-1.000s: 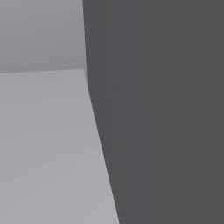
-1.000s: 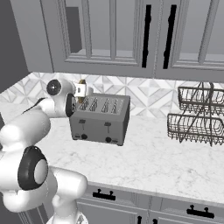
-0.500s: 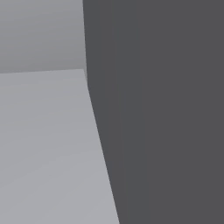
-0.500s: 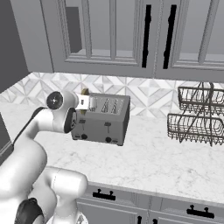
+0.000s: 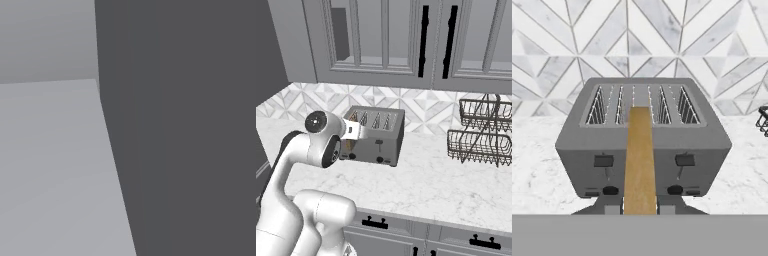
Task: Start the toaster. Once the lever pops up, take the bread to the plate on the dining counter.
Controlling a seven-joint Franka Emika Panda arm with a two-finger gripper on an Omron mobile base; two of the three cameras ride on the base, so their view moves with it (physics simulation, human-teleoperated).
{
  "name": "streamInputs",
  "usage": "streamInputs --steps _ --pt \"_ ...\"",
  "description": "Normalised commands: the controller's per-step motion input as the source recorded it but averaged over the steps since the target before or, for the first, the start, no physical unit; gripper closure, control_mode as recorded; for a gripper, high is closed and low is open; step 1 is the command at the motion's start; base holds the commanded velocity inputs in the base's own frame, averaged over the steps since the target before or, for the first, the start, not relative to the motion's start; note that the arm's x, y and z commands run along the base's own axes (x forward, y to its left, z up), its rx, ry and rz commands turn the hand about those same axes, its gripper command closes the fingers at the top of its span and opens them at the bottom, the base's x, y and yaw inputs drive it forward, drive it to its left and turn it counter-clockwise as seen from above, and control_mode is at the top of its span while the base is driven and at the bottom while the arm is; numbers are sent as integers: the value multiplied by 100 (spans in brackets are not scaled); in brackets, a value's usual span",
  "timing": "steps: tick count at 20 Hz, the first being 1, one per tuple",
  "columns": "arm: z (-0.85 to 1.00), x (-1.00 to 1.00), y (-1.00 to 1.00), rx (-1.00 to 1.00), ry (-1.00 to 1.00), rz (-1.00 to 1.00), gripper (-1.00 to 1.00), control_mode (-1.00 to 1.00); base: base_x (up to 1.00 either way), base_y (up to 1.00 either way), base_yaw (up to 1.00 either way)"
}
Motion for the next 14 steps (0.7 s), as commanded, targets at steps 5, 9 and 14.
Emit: streamInputs --steps 5,9,14 --pt "-6 -67 -43 0 8 0 100 -100 0 0 0" --pt "0 -43 -11 -4 -2 -1 100 -100 0 0 0" --pt "0 -28 -10 -1 0 -9 100 -100 0 0 0"
